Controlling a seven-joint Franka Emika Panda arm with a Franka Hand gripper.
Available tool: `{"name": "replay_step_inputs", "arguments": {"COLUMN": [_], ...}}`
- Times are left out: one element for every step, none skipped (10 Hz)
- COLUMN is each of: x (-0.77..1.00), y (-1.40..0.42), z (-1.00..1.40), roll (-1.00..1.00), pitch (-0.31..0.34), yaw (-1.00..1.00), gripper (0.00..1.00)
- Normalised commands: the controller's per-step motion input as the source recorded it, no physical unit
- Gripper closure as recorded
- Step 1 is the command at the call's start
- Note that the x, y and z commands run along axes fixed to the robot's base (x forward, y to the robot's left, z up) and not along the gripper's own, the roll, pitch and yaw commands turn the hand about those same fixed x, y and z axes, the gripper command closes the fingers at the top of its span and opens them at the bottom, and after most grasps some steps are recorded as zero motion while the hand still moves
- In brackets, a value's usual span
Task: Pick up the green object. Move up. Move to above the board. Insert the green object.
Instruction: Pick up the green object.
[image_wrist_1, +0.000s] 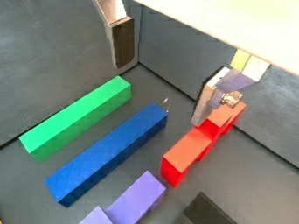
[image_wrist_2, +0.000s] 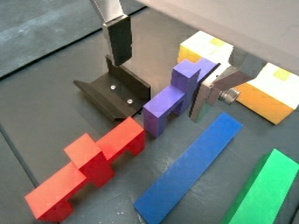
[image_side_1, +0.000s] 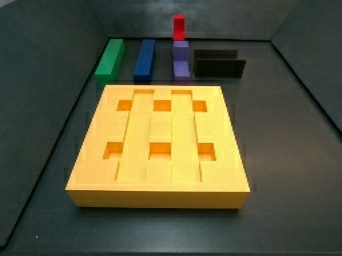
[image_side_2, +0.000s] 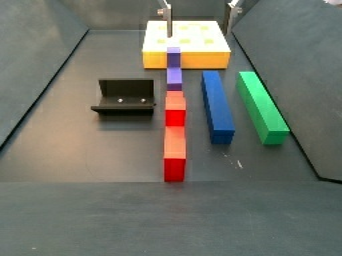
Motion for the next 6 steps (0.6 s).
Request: {"name": "replay_step_inputs", "arguments": {"x": [0.00,0.00,0.01,0.03,0.00,-0.03], "y": [0.00,0.00,0.00,0.00,-0.10,-0.14], "z": [-0.02,0.00,0.00,-0.04,-0.01,-0.10], "roll": [0.00,0.00,0.00,0.00,0.04,0.00], "pitch": [0.000,0.006,0.010,0.056,0.000,-0.059], "yaw": [0.00,0.00,0.00,0.00,0.00,0.02], "gripper": [0.00,0.00,0.00,0.00,0.00,0.00]}}
